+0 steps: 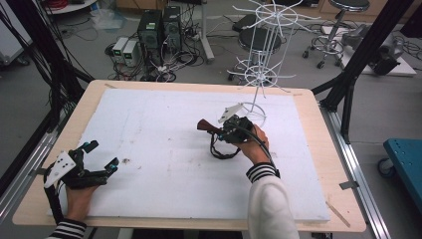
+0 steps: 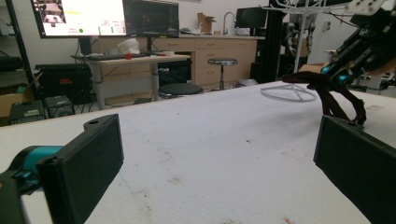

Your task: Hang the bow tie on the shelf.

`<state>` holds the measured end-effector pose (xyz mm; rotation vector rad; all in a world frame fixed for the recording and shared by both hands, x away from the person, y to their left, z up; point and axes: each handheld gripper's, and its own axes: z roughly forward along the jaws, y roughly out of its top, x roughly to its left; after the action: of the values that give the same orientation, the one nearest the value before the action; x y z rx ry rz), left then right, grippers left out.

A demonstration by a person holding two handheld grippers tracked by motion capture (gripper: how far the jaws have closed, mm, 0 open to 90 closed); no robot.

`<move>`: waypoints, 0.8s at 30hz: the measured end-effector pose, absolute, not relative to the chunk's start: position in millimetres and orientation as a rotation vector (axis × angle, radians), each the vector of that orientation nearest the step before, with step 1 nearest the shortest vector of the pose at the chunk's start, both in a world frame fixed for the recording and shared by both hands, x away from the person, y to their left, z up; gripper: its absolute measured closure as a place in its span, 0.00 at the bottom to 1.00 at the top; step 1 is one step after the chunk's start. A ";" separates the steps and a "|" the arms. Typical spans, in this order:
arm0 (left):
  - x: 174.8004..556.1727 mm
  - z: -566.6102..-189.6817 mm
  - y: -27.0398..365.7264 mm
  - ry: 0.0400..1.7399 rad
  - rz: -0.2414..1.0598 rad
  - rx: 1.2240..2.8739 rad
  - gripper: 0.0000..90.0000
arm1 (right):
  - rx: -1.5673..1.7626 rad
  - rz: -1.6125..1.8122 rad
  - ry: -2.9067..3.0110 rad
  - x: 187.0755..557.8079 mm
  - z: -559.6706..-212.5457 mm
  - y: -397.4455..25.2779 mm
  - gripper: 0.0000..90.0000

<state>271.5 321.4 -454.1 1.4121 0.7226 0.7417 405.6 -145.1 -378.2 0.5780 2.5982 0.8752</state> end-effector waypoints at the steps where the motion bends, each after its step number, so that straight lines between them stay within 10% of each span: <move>1: 271.4 -454.1 321.4 0.723 0.742 1.412 0.02 | 0.585 0.881 2.593 403.5 -376.1 -146.3 0.87; 24: 271.3 -454.1 321.5 0.721 0.744 1.415 0.02 | 0.709 1.164 2.355 358.0 -332.9 -191.4 0.87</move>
<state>271.3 321.5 -454.1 1.4154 0.7212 0.7441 358.0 -191.4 -332.9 0.7088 2.3555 1.1643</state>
